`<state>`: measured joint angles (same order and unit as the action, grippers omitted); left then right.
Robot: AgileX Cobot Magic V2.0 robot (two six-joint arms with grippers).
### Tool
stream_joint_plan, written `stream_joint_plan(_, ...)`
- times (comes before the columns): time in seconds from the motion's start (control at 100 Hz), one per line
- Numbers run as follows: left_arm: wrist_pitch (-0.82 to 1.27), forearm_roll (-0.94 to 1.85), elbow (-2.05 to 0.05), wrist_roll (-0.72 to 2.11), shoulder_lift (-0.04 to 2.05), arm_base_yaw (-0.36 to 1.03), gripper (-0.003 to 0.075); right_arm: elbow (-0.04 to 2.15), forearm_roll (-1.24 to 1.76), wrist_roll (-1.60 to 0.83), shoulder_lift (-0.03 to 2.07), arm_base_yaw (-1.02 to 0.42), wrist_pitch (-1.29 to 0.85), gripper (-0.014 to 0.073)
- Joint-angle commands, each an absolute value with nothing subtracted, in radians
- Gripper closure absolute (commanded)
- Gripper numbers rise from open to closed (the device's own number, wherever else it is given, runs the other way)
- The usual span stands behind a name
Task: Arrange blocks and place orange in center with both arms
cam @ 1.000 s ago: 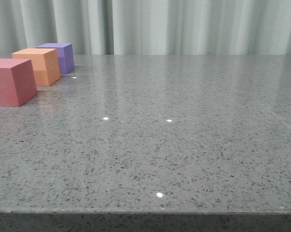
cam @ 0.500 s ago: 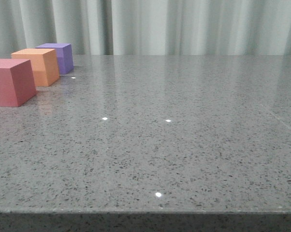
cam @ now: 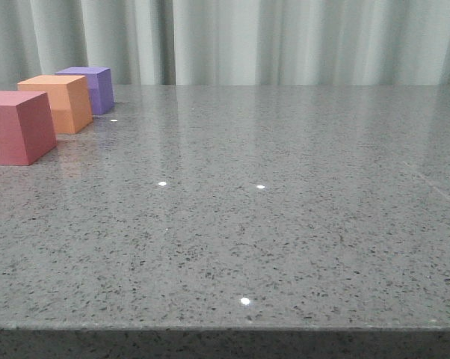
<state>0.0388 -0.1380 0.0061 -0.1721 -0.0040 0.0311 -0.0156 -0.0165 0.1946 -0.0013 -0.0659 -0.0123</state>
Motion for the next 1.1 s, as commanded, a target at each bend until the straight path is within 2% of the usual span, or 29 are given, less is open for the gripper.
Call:
stream_joint_plan(0.0, -0.044, -0.135, 0.049, -0.176, -0.036, 0.038, 0.0741, -0.017, 0.018, 0.191, -0.033, -0.061, 0.064, 0.0662)
stream_joint_plan(1.09, -0.044, -0.135, 0.049, -0.176, -0.036, 0.038, 0.0741, -0.016, -0.016, 0.191, -0.030, -0.061, 0.097, 0.0662)
